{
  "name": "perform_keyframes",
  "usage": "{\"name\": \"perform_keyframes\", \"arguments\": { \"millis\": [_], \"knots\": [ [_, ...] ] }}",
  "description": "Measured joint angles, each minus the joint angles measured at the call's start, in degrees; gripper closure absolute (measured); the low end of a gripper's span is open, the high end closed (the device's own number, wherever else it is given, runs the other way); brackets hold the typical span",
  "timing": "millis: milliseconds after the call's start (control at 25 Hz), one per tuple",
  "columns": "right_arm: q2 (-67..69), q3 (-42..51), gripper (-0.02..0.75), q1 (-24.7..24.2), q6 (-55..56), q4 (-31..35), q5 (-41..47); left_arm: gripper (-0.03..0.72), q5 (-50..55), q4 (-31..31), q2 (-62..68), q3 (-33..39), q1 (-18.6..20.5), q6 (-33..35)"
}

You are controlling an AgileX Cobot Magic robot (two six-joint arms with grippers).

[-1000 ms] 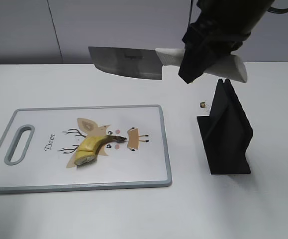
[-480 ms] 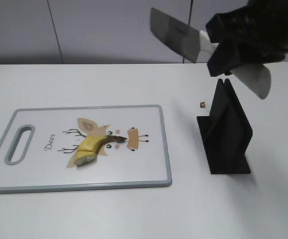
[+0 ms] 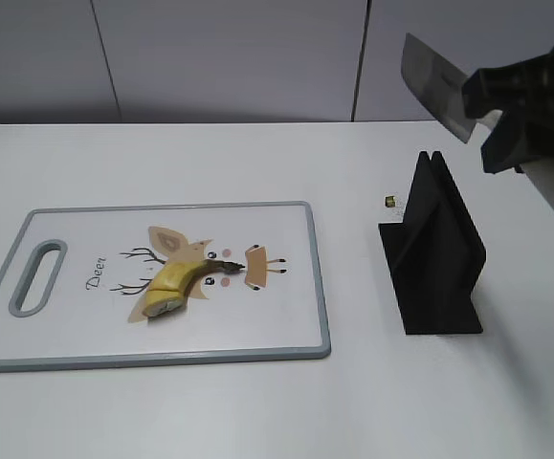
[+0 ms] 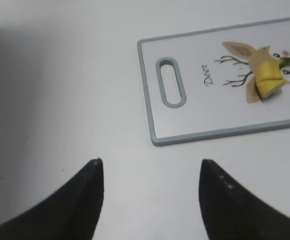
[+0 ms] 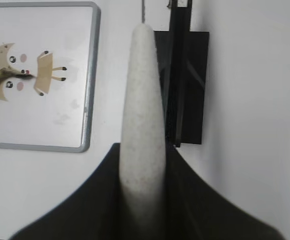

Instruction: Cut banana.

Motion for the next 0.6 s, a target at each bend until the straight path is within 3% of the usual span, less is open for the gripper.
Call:
{"name": "perform_keyframes", "arguments": {
  "millis": [600],
  "knots": [
    [0.95, 5.93, 0.578, 0.00, 8.14, -4.88, -3.76, 0.101, -0.35, 0.26, -8.27, 0.12, 0.00, -0.02]
  ]
}}
